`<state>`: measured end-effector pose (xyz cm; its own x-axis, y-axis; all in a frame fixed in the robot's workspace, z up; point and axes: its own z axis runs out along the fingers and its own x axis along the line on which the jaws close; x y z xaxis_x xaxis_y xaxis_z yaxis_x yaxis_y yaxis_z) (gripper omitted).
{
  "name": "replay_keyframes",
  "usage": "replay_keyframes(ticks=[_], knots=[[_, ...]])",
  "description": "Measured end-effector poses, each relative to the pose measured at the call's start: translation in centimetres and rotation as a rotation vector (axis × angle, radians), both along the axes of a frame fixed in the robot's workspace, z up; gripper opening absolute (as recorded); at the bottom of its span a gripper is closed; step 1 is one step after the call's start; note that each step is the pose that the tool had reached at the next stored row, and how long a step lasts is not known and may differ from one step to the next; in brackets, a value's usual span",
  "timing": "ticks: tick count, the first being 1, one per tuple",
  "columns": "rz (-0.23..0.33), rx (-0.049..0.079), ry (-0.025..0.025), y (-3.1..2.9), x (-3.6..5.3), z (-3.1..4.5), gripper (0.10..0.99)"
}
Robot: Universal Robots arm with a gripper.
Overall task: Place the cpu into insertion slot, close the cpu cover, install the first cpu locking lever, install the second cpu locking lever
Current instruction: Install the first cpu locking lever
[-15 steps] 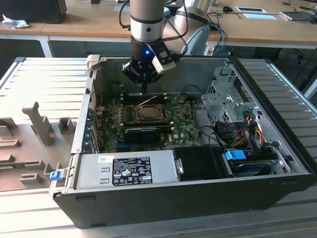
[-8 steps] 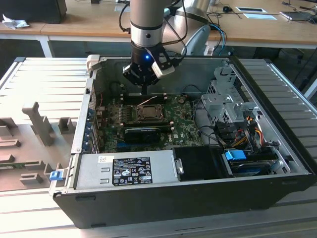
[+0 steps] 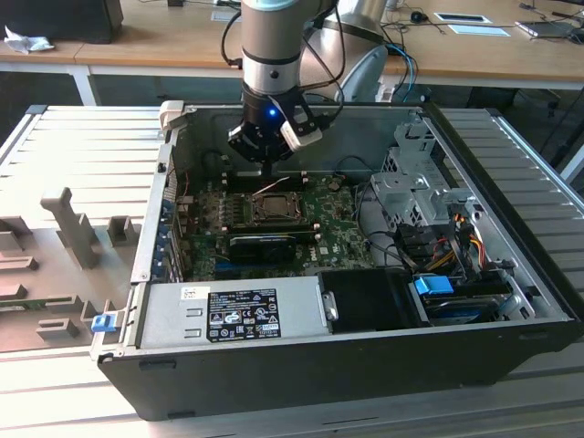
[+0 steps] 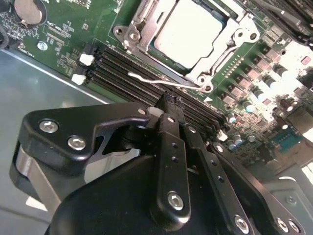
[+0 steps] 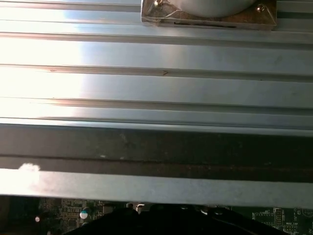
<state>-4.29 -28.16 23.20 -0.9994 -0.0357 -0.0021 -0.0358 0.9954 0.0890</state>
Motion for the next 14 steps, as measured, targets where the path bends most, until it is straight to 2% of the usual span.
replay_keyframes(ticks=[10, 14], knots=[[0.000, 0.000, -0.0008, -0.01, 0.02, -0.11, 0.106], [0.000, 0.000, -0.0100, -0.01, 0.09, -0.32, 0.106]])
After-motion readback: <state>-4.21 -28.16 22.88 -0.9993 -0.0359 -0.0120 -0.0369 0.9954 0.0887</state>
